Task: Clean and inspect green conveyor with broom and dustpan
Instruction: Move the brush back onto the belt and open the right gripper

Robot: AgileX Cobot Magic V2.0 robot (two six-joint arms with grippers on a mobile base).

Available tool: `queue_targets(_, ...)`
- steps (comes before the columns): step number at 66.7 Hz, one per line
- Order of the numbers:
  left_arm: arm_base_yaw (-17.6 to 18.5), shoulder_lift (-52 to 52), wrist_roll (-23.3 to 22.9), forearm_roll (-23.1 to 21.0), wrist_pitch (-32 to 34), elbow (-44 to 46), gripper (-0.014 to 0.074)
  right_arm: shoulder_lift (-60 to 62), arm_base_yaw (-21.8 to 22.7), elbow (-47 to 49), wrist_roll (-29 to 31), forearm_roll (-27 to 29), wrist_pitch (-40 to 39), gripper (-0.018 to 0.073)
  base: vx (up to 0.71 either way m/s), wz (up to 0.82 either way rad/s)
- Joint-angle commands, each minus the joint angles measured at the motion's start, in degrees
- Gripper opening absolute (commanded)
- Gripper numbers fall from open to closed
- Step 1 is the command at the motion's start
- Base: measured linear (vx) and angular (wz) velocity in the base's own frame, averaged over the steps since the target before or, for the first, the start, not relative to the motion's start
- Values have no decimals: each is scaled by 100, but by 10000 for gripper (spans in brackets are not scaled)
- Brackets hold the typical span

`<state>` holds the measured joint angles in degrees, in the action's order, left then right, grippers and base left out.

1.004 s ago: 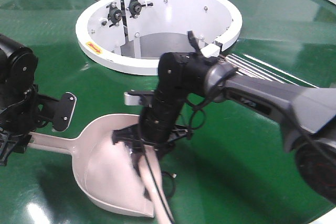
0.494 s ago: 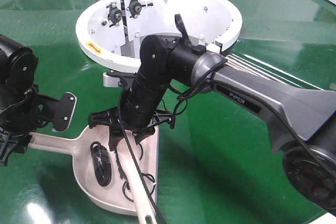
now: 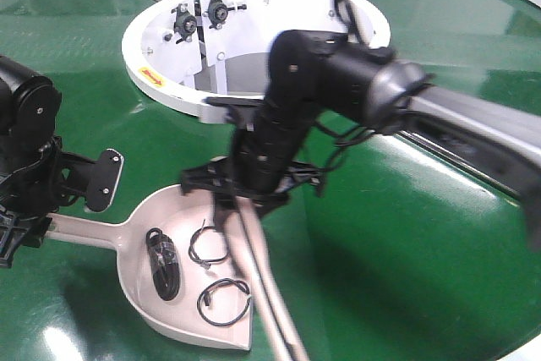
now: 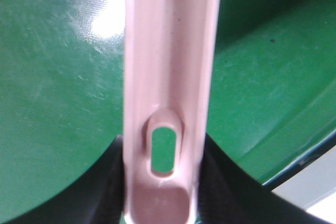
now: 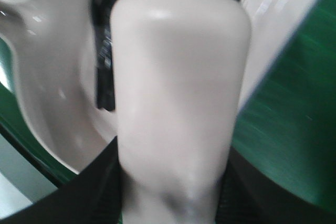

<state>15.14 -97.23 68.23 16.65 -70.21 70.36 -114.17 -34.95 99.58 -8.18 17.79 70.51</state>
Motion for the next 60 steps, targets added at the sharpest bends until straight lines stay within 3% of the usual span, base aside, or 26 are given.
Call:
queue_targets(1, 56, 225, -2, -71, -120, 141, -22, 687, 246, -344, 172, -88, 293, -5, 0, 0)
queue_targets(19, 56, 225, -2, -71, -120, 141, -22, 1420, 985, -1306, 529, -238, 293, -5, 0, 0)
queue_targets(33, 56, 225, -2, -71, -120, 141, -22, 1640, 1408, -1711, 689, -842, 293, -5, 0, 0)
queue_targets(60, 56, 225, -2, -71, -120, 141, -22, 1204, 1722, -1870, 731, -1091, 293, -3, 0, 0)
